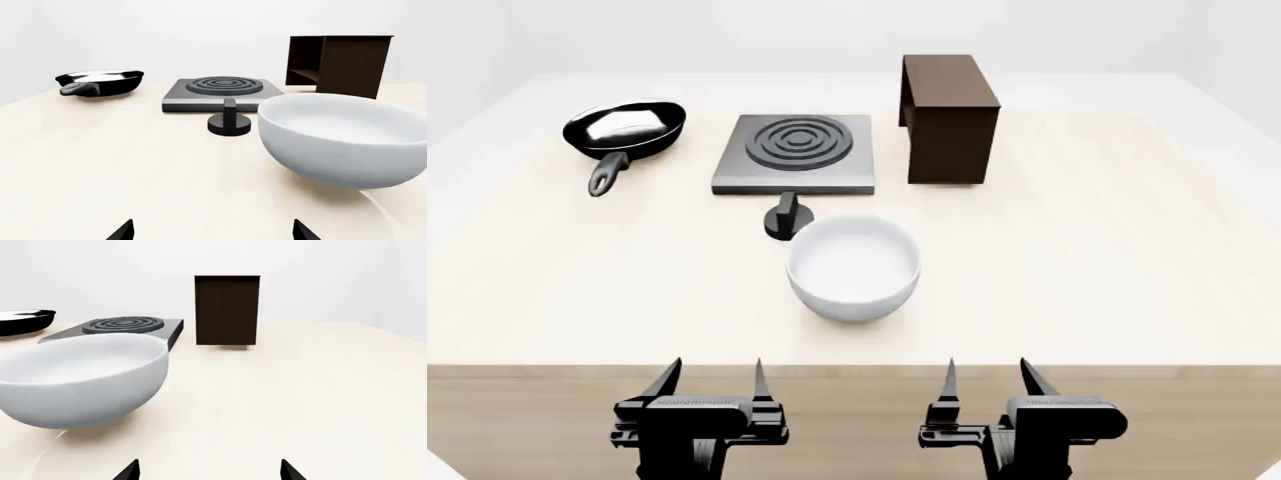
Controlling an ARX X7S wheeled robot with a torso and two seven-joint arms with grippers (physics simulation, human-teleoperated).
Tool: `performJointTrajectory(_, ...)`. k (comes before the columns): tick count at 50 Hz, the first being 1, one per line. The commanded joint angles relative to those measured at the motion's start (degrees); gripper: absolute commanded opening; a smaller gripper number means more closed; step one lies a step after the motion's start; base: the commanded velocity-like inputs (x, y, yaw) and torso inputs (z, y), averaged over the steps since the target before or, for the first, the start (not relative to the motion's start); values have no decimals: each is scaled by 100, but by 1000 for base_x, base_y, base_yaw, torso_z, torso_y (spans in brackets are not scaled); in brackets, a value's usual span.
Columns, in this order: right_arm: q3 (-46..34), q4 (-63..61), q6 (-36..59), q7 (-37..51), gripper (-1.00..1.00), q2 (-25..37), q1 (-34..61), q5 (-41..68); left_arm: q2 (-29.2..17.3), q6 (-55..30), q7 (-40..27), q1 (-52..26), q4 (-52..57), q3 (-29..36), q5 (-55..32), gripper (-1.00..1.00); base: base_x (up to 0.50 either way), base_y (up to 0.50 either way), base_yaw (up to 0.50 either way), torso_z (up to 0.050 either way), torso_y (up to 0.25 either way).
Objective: Turn on the stove.
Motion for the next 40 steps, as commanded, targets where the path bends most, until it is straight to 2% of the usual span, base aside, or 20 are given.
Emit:
performJointTrajectory(1, -122, 48, -38, 121, 100, 92, 12, 92, -82, 19, -96, -7, -25, 96, -82, 100, 0, 0, 0, 0, 0)
performJointTrajectory(14, -338, -8, -15, 356, 100, 289, -2, 244, -289, 11, -337, 10, 16, 336, -297, 100, 0, 29, 0, 0, 0)
performJointTrajectory(40, -568, -55, -28, 589, 100, 492, -12, 454, -485, 35, -580, -24, -20, 563, -483, 100, 0, 491, 0, 0, 0)
